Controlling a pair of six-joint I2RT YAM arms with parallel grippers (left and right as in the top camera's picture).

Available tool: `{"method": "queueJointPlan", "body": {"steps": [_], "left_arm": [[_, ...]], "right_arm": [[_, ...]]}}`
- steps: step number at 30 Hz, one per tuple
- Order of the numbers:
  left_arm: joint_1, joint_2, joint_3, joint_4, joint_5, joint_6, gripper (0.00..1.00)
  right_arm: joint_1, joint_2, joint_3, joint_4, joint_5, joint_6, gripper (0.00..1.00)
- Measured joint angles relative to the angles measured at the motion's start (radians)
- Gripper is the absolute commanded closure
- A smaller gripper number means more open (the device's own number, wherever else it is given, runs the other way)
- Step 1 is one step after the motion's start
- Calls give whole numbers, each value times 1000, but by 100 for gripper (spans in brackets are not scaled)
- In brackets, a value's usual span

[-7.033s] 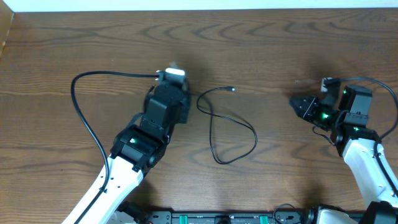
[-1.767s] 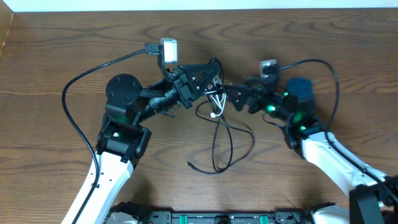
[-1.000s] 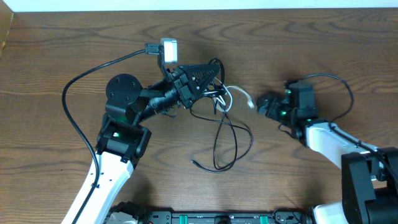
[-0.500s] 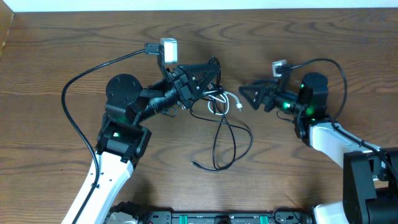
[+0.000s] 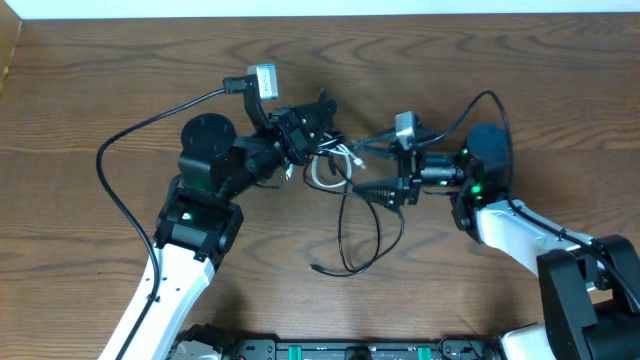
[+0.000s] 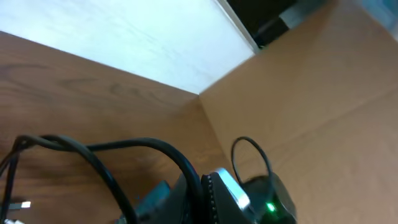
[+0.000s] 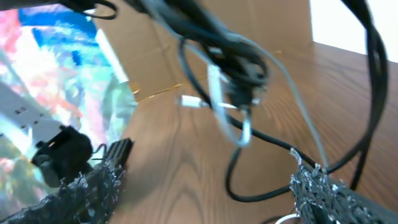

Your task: Untangle cables

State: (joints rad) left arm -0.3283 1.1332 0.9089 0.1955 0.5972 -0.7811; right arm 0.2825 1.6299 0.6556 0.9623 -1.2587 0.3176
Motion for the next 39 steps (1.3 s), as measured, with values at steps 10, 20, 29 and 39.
{"method": "queueJointPlan", "body": {"steps": [10, 20, 29, 39], "left_arm": [[-20, 0, 0, -14, -43, -50, 92], [-118, 0, 0, -16, -54, -61, 92], [-119, 0, 0, -17, -58, -65, 92], [-98, 0, 0, -27, -86, -64, 92]], "right_arm": [[10, 0, 0, 4, 69, 38, 27], [13, 0, 0, 5, 112, 65, 90], [13, 0, 0, 4, 119, 74, 99], [-9, 0, 0, -119, 156, 81, 99]]}}
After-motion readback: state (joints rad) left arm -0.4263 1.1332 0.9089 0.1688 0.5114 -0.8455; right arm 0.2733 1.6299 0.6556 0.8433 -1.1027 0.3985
